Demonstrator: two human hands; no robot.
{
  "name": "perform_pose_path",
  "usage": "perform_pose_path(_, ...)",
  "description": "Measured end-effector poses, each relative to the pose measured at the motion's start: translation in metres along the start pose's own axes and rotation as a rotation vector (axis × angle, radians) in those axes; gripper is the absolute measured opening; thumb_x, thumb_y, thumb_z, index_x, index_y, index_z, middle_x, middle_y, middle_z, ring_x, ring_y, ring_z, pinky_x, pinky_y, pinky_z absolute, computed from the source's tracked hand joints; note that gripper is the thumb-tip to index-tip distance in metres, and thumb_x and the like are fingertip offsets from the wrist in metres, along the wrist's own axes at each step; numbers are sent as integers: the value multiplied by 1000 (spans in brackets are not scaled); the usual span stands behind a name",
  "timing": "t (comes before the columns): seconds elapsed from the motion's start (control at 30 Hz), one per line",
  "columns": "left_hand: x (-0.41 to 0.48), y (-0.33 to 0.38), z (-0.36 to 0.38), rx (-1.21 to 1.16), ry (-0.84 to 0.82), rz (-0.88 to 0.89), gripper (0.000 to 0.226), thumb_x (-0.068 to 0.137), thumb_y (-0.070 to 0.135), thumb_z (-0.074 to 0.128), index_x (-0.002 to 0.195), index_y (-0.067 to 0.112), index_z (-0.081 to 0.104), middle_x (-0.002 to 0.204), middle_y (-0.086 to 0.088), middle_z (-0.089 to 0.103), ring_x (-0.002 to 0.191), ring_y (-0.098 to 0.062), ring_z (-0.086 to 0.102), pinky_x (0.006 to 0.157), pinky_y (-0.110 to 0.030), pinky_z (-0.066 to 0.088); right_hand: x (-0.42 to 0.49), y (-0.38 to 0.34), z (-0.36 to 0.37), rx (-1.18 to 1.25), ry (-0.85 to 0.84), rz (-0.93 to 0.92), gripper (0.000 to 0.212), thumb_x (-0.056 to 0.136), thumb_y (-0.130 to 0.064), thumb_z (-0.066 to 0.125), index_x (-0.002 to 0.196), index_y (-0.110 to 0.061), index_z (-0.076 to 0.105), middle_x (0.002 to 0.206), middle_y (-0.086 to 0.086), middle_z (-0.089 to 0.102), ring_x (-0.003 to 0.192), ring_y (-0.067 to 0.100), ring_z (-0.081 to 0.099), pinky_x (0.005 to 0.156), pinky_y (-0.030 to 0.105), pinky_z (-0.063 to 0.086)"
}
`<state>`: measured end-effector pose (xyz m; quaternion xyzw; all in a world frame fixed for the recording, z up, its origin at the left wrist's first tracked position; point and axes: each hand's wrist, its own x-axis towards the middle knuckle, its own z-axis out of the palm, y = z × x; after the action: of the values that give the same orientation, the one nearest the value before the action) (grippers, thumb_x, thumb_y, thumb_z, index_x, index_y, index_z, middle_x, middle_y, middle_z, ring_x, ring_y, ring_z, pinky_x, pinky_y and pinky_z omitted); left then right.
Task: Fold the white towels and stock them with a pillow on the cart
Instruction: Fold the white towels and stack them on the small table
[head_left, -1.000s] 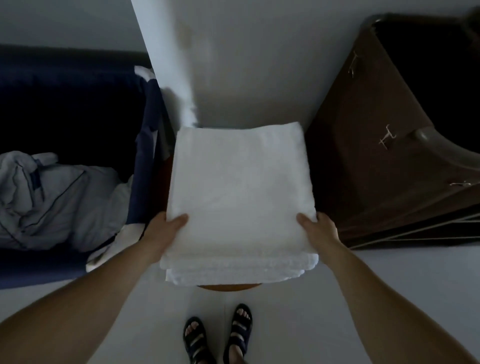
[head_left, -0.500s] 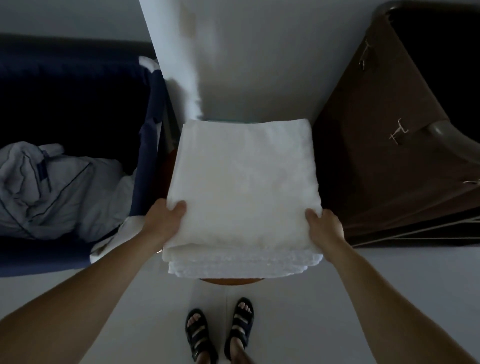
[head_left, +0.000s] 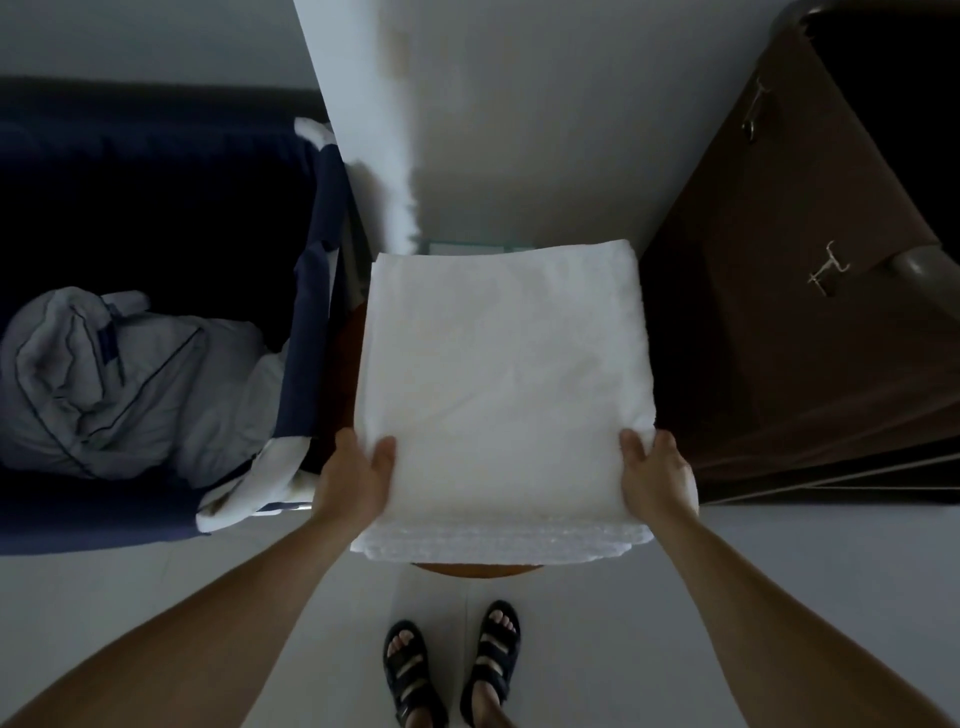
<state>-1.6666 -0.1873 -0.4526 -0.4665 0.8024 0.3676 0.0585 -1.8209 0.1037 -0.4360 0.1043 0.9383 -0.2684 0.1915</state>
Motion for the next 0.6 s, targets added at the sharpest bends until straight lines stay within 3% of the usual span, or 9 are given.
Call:
perform_pose_path(0.07, -4, 6, -1, 121, 87, 54, 60, 98, 43, 50, 143, 11, 26, 145, -20, 40, 124, -42, 46, 99, -52, 43, -7, -6, 2, -183, 82, -72, 52, 101, -43, 41, 139, -9, 37, 138, 19, 51, 122, 41, 50, 95, 47, 41)
perform_pose_path(0.17, -6, 31, 2, 400, 261, 427, 82, 93, 53, 42, 156, 21, 0, 165, -7, 2, 151, -33, 5, 119, -51, 14, -10, -21, -4, -429, 264, -354, 78, 91, -34, 51, 156, -18, 11, 162, 9, 15, 147, 32, 14, 113, 52, 27)
perform_pose_path(0.23, 1, 54, 9, 519, 203, 589, 82, 92, 65, 18, 156, 26, -15, 164, -1, -23, 150, -26, -23, 119, -47, -6, -7, -37, -5, -517, 229, -559, 78, 91, -45, 40, 157, -28, 5, 166, 3, -1, 152, 27, -5, 119, 54, 14)
perform_pose_path(0.3, 13, 67, 22, 603, 103, 592, 80, 88, 73, 1, 151, 32, -27, 159, 2, -37, 143, -23, -38, 118, -48, -14, -4, -49, 6, -606, 132, -673, 70, 93, -58, 20, 157, -34, 2, 167, 1, -9, 152, 27, -15, 120, 56, 3)
perform_pose_path(0.43, 23, 44, 39, 615, -20, 525, 81, 86, 76, 1, 153, 36, -22, 159, 3, -35, 142, -23, -41, 119, -50, -17, 2, -38, 34, -656, -62, -634, 77, 88, -73, 1, 157, -39, -8, 165, -2, -22, 149, 26, -28, 120, 57, -12)
perform_pose_path(0.6, 21, 18, 56, 558, 106, 608, 76, 93, 70, 6, 158, 32, -7, 166, 1, -18, 150, -25, -23, 122, -52, -6, 4, -17, 54, -605, 14, -671, 75, 91, -75, 0, 155, -40, -14, 164, -3, -24, 148, 25, -30, 120, 56, -14)
